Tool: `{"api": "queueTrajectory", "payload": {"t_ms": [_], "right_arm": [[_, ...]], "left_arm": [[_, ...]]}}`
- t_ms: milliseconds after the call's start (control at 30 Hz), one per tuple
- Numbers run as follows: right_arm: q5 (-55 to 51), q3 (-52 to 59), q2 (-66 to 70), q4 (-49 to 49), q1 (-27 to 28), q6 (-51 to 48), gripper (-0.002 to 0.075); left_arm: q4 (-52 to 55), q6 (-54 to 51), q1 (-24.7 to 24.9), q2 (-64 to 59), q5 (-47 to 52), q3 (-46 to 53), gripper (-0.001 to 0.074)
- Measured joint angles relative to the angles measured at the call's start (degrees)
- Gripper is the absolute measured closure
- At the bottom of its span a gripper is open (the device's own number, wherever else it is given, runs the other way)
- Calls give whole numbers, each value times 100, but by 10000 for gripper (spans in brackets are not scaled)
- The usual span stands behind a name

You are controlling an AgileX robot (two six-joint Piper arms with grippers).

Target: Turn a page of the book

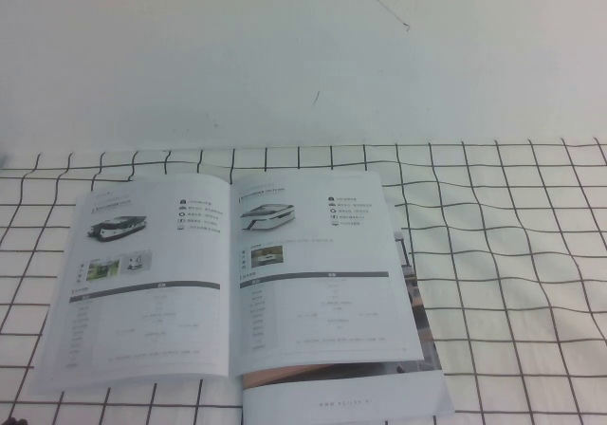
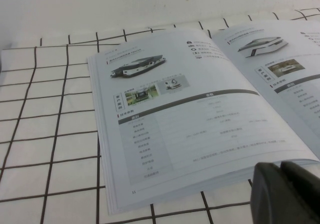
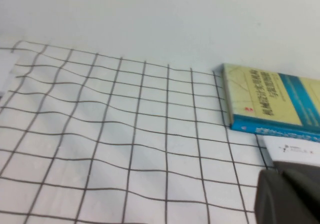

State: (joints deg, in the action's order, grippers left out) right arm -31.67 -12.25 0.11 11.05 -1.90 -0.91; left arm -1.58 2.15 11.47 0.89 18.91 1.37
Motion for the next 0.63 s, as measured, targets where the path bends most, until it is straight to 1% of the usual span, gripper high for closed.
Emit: {"api": "queueTrajectory", "payload": {"t_ms": [100,167,267,400,633], "right_arm": [[584,545,-80,-195,545,-190,726],[990,929,-84,-246,677,-282,726],[1327,1332,-84,-305,664,-397,726],[1154,1388,-84,-460,597,-465,726],[1154,1388,-84,-1136,587,-487,726]], "left_arm": [[0,0,0,0,0,0,738],[10,0,0,0,0,0,738],[9,0,0,0,10,0,738],[9,0,0,0,10,0,737],[9,0,0,0,10,0,738]]}}
